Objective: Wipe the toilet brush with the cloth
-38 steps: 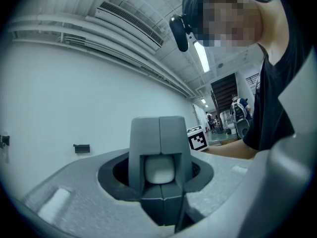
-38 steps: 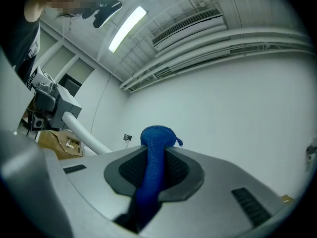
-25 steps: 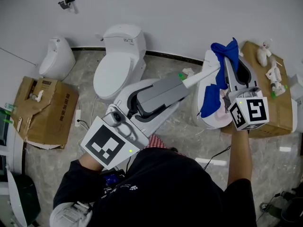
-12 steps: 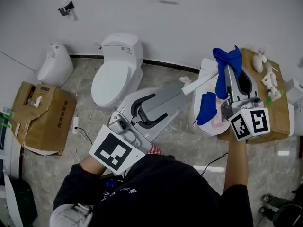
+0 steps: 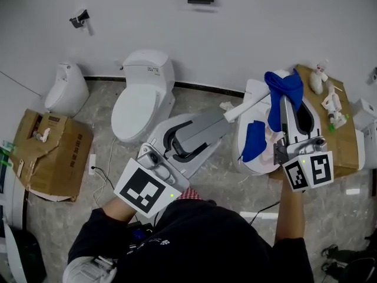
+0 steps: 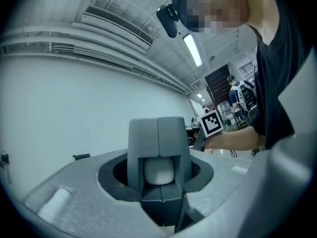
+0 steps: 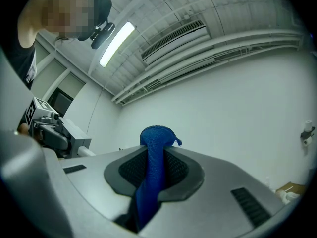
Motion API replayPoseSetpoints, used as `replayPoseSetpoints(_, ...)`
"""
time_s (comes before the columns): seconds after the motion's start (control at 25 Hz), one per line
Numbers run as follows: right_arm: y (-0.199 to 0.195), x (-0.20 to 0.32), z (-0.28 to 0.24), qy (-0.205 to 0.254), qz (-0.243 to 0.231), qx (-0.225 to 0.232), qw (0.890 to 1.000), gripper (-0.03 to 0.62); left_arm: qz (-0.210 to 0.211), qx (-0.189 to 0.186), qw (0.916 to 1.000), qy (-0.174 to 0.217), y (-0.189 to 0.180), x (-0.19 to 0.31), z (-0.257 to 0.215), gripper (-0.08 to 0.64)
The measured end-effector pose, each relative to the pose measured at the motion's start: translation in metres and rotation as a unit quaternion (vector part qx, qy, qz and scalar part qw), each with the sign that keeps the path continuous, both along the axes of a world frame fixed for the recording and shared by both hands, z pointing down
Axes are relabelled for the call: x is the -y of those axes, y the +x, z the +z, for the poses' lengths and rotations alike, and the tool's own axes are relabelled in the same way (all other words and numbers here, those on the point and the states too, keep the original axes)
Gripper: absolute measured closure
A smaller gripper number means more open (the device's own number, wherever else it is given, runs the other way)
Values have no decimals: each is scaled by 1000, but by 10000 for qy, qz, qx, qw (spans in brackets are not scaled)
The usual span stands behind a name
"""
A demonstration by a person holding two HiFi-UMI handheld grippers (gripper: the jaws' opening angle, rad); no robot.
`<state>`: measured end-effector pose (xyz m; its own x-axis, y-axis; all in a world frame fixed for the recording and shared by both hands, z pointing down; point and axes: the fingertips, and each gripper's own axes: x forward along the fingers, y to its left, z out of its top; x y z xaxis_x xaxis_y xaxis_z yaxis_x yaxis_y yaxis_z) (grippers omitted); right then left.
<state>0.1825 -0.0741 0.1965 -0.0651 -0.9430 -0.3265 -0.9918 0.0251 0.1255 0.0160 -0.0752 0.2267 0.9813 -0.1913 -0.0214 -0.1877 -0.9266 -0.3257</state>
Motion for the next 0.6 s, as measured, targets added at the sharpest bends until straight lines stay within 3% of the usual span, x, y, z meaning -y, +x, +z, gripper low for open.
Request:
replayPoseSetpoints(0.4, -6, -18, 13, -82, 48, 2, 10000, 526, -353, -183, 9986, -347, 4, 17, 0, 383)
replayPoseSetpoints(0.6, -13, -20, 26, -148, 4, 38, 9999, 526, -496, -219, 9980, -338, 1, 25, 0, 384)
